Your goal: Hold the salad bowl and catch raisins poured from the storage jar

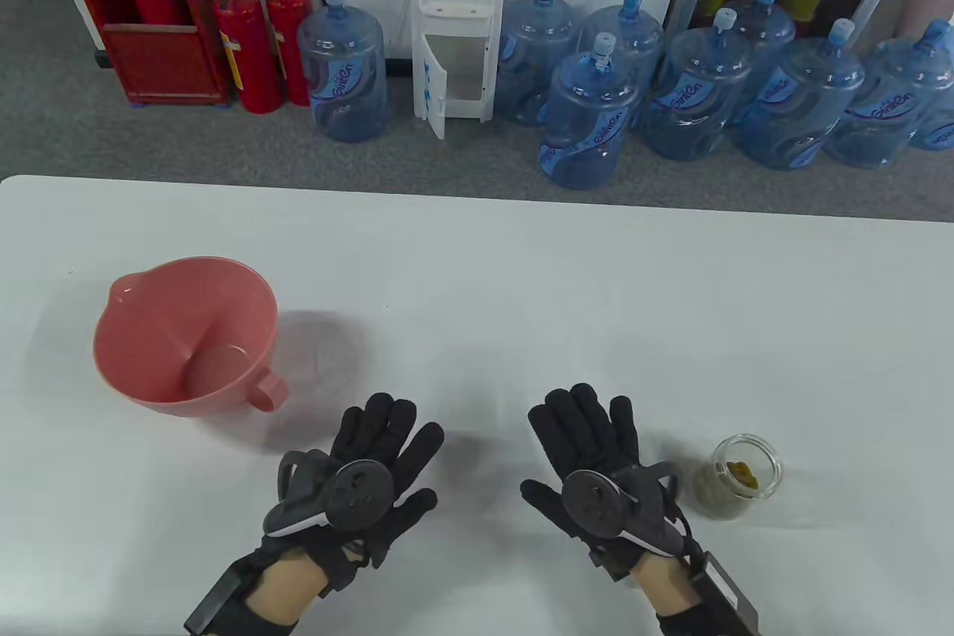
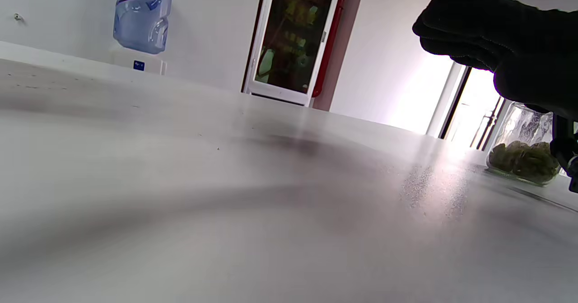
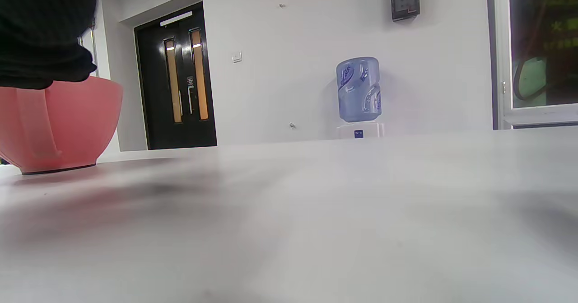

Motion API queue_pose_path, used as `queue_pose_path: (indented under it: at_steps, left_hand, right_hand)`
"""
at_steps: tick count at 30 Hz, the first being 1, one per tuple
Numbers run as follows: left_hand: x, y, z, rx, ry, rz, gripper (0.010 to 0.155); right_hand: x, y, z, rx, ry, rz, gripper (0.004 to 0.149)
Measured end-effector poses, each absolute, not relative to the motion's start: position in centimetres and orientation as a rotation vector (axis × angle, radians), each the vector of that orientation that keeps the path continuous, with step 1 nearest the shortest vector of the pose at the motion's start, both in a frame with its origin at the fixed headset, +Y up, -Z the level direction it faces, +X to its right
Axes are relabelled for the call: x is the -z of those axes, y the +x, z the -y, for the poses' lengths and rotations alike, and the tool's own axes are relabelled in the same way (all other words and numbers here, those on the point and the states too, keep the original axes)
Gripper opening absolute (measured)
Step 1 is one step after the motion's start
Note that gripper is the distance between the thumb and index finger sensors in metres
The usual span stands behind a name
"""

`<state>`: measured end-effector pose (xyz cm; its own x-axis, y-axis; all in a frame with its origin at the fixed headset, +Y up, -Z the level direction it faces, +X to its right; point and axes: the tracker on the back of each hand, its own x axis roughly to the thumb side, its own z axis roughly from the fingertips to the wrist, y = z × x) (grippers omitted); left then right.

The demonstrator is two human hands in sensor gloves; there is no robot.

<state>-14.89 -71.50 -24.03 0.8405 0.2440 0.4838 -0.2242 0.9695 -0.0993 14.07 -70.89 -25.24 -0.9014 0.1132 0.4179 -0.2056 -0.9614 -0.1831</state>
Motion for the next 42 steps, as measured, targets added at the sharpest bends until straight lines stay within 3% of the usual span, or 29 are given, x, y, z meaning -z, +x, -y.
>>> queue_pose_path:
  at_steps: [42]
  left_hand:
    - [24.08, -14.55, 71.33, -0.230, -0.078, 0.519, 0.070]
  right_hand:
    - [24.90, 13.74, 71.15, -2.881, 0.671, 0.354, 0.089]
